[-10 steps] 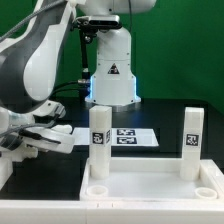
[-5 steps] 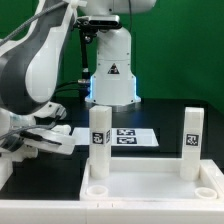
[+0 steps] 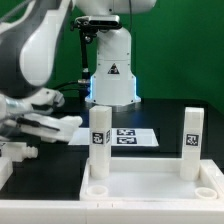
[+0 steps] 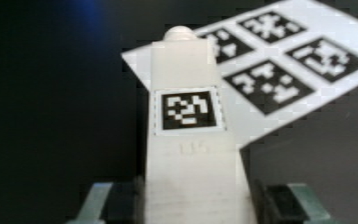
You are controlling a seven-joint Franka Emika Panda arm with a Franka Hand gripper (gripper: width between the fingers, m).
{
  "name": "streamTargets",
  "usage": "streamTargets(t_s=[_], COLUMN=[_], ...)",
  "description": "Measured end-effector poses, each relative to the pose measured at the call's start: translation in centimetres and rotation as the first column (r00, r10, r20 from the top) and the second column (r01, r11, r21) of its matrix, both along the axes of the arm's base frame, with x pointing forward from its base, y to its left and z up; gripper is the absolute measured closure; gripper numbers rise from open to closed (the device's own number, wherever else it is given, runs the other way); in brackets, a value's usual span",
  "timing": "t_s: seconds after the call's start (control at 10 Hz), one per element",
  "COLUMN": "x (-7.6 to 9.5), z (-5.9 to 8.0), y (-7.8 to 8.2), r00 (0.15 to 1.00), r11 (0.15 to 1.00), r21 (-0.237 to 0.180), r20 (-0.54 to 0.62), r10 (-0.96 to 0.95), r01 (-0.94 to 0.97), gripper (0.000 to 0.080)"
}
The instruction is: Assemble desk
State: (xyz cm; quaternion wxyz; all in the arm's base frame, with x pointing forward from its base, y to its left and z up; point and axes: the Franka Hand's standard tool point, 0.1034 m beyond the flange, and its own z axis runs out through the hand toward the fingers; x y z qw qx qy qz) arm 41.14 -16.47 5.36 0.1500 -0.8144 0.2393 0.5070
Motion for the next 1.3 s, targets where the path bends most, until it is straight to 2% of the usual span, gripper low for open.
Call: streamTargets(t_s=[0.2, 0.3, 0.4, 0.6, 0.7, 0.8, 0.9, 1.0, 1.1, 1.3], x=[2.8, 4.0, 4.8, 5.2, 6.7, 8.8, 11.0, 11.8, 11.4, 12.1], z=[4.4, 5.7, 4.8, 5.3, 6.7, 9.8, 12.0, 12.3, 11.9, 11.9], y=[-0.7, -0.7, -1.1, -0.9, -0.9, -0.6, 0.0, 0.4, 0.3, 0.2], r00=[0.992, 0.982, 0.962, 0.930, 0.896, 0.859, 0.806, 0.756, 0.737, 0.664], r11=[0.999, 0.998, 0.994, 0.988, 0.986, 0.983, 0.976, 0.969, 0.966, 0.951], r21=[-0.029, -0.047, -0.103, -0.149, -0.163, -0.172, -0.207, -0.242, -0.258, -0.310], r20=[0.126, 0.180, 0.264, 0.357, 0.430, 0.493, 0.566, 0.625, 0.646, 0.712], r10=[0.021, 0.048, 0.064, 0.081, 0.113, 0.138, 0.172, 0.195, 0.198, 0.229], r01=[-0.018, -0.040, -0.037, -0.029, -0.046, -0.059, -0.064, -0.050, -0.033, 0.005], gripper=[0.0517, 0.0515, 0.0515, 0.0515, 0.0515, 0.0515, 0.0515, 0.0515, 0.0515, 0.0515])
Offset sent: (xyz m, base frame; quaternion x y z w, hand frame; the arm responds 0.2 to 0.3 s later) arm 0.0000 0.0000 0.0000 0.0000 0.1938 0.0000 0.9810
